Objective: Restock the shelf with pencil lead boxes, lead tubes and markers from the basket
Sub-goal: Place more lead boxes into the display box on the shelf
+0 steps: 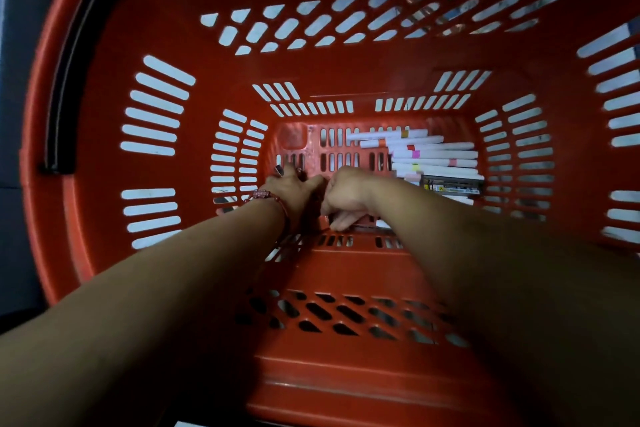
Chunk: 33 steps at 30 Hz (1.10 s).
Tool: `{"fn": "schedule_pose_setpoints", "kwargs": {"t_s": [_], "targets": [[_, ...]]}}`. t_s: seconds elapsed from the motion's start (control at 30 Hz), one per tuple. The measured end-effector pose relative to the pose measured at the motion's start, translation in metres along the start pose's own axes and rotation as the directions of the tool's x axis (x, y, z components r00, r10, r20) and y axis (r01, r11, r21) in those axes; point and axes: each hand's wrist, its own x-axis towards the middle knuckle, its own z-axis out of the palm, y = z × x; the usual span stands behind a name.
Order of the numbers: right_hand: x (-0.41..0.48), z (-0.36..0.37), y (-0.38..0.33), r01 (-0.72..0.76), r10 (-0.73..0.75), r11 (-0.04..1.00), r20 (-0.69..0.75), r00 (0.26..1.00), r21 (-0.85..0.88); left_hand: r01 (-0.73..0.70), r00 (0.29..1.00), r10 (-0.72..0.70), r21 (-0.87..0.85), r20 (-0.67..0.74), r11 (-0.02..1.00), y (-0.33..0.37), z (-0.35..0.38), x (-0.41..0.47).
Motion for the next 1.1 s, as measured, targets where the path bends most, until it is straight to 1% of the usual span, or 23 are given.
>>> {"fn": "schedule_pose_setpoints", "kwargs": {"t_s": [0.03, 0.1, 0.13, 0.2, 0.27, 0.33, 0.4, 0.47, 0.53, 0.67, 0.73, 0.83, 0.93, 1.0, 1.1], "targets": [[0.001, 0.002, 0.001, 0.006, -0.006, 1.000, 0.008, 1.000, 0.018, 0.000, 1.000, 0.001, -0.029, 0.026, 1.000, 0.000, -0.001, -0.006], [0.003, 0.006, 0.002, 0.022, -0.022, 0.999, -0.004, 1.000, 0.026, -0.070, 0.996, 0.068, 0.032, 0.051, 0.997, -0.002, -0.003, -0.010], [0.004, 0.007, 0.002, 0.029, -0.028, 0.999, -0.013, 1.000, 0.028, -0.084, 0.995, 0.080, 0.071, 0.066, 0.994, -0.004, -0.002, -0.010], [0.006, 0.007, 0.004, 0.032, -0.031, 0.998, -0.019, 0.999, 0.046, -0.101, 0.994, 0.096, 0.081, 0.059, 0.992, -0.005, -0.004, -0.010], [0.006, 0.005, 0.006, 0.033, -0.032, 0.997, -0.020, 0.999, 0.071, -0.113, 0.991, 0.116, -0.037, 0.062, 0.993, -0.008, -0.007, -0.012], [0.004, 0.003, 0.007, 0.033, -0.030, 0.995, -0.032, 0.999, 0.091, -0.138, 0.990, 0.140, -0.120, 0.013, 0.983, -0.013, -0.014, -0.014], [0.001, 0.002, 0.008, 0.031, -0.027, 0.992, -0.034, 0.999, 0.123, -0.163, 0.985, 0.154, -0.136, -0.077, 0.977, -0.018, -0.020, -0.014], [-0.002, 0.004, 0.009, 0.033, -0.032, 0.985, -0.007, 0.999, 0.171, -0.172, 0.981, 0.156, -0.142, -0.118, 0.975, -0.020, -0.023, -0.013], [-0.002, 0.007, 0.009, 0.045, -0.050, 0.980, 0.021, 0.999, 0.192, -0.168, 0.982, 0.157, -0.113, -0.101, 0.979, -0.018, -0.024, -0.014], [-0.002, 0.010, 0.007, 0.045, -0.052, 0.983, 0.036, 0.998, 0.176, -0.145, 0.988, 0.135, -0.140, -0.079, 0.979, -0.017, -0.020, -0.015], [0.000, 0.009, 0.007, 0.038, -0.036, 0.983, -0.015, 0.999, 0.178, -0.151, 0.986, 0.138, -0.148, -0.095, 0.978, -0.018, -0.019, -0.014], [0.005, 0.007, 0.007, 0.054, -0.028, 0.987, -0.169, 0.985, 0.152, -0.156, 0.985, 0.142, -0.164, -0.094, 0.974, -0.020, -0.018, -0.012], [0.003, 0.003, 0.003, 0.143, -0.092, 0.977, -0.289, 0.953, 0.159, -0.169, 0.985, 0.161, -0.139, -0.065, 0.976, -0.020, -0.017, -0.011], [0.000, 0.002, 0.003, 0.212, -0.157, 0.963, -0.295, 0.943, 0.168, -0.170, 0.985, 0.164, -0.119, -0.055, 0.978, -0.021, -0.017, -0.009], [-0.001, 0.006, 0.005, 0.242, -0.217, 0.965, -0.210, 0.953, 0.099, -0.199, 0.979, 0.189, -0.149, -0.078, 0.969, -0.022, -0.018, -0.007]]}}
